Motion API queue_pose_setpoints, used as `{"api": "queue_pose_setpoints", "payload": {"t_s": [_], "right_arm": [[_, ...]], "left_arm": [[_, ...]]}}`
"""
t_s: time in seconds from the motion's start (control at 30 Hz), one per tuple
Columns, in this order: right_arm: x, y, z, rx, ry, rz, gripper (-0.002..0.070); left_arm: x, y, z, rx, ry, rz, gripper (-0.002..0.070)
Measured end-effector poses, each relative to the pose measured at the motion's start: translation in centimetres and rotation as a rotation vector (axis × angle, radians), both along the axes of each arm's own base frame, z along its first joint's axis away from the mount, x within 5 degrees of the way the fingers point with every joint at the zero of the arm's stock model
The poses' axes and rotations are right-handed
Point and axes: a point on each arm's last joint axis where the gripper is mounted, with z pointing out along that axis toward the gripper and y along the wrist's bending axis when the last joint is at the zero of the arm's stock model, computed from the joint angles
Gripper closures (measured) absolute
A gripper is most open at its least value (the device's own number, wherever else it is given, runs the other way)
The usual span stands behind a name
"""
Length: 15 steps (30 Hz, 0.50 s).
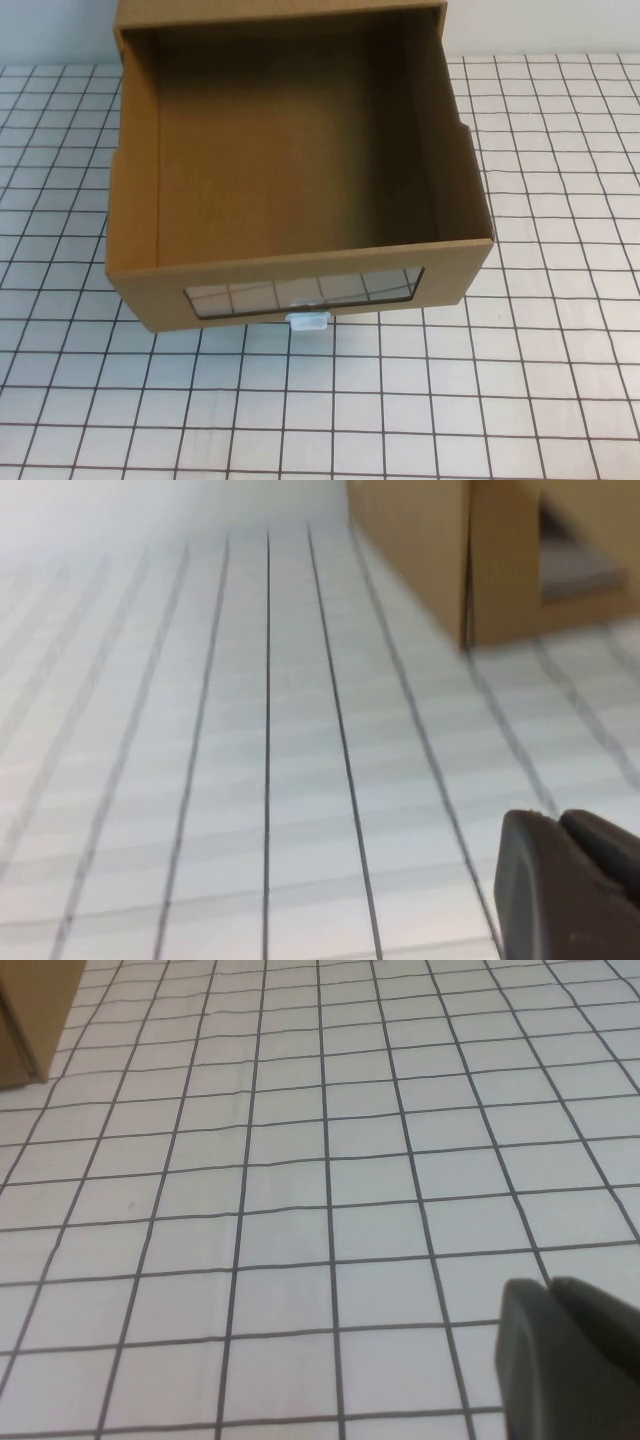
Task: Open the shoe box
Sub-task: 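Pull the top drawer of the cardboard box fully open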
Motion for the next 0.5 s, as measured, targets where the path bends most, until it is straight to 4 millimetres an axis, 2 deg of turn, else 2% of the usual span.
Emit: {"api": "queue_pose_setpoints", "payload": {"t_s": [0.5], "right_arm": [[0.0,0.0,0.0,0.001,0.0,0.0,0.0689]], "left_arm": [[-0.11,0.07,-0.38,-0.018,0.051,0.013,0.0677]]}}
